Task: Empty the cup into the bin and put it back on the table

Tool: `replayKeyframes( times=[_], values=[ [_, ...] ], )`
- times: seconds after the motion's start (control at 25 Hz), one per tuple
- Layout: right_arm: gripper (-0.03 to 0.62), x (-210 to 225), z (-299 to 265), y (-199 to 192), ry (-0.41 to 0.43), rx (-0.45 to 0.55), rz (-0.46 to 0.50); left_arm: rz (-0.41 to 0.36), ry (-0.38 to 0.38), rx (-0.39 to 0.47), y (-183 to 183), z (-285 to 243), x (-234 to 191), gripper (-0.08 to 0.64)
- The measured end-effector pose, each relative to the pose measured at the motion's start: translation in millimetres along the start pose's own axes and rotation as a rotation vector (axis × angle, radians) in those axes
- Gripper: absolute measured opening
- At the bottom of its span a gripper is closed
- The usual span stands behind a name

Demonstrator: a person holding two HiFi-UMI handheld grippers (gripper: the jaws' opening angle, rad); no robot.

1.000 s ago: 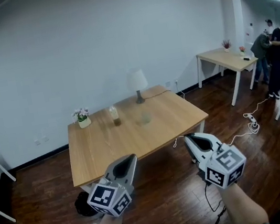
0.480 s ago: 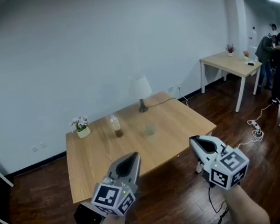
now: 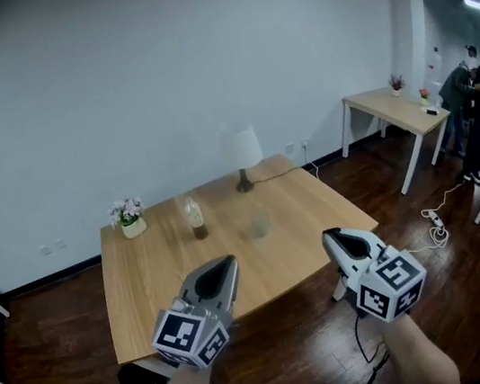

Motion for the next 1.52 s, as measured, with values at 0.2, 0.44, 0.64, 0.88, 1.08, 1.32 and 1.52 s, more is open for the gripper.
replayKeyframes(
  times=[0.2,0.44,0.64,0.88,1.08,1.32,1.52],
  values=[
    [0.002,2.9,-31.1,-0.4,0.013,0.000,0.000,0.014,0.007,0.003,-16.0,-9.4,-23.3,0.003],
    [0.002,18.8,-59.1,5.8,0.029,-0.006,0.001,0.014,0.018,-0.009,-27.0,-27.1,-39.4,0.003],
    [0.002,49.9,-87.2,7.6,0.065,-0.001,-0.014,0.018,0.055,-0.028,-41.9,-53.5,-49.4,0.003],
    [0.002,96.4,-129.4,9.2,0.137,-0.005,-0.022,-0.022,0.089,-0.025,-52.8,-102.7,-58.2,0.003],
    [0.002,143.0,-159.8,18.6,0.196,0.002,-0.024,-0.094,0.181,0.072,-55.2,-144.8,-60.6,0.003],
    [0.002,183.2,-194.6,18.5,0.273,-0.015,-0.035,-0.208,0.248,0.173,-56.6,-176.9,-55.1,0.003],
    [0.002,202.9,-218.7,17.1,0.302,-0.019,-0.031,-0.307,0.318,0.250,-55.6,-189.5,-61.9,0.003]
  ],
)
Point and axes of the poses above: the fingertips, and each gripper's own axes: z backward along the fingers, x to its right, y out of its top, the point moved 8 cm from there along z, backward along the fingers, and after that the axes turned 10 degrees about -z, right-handed, at the moved point
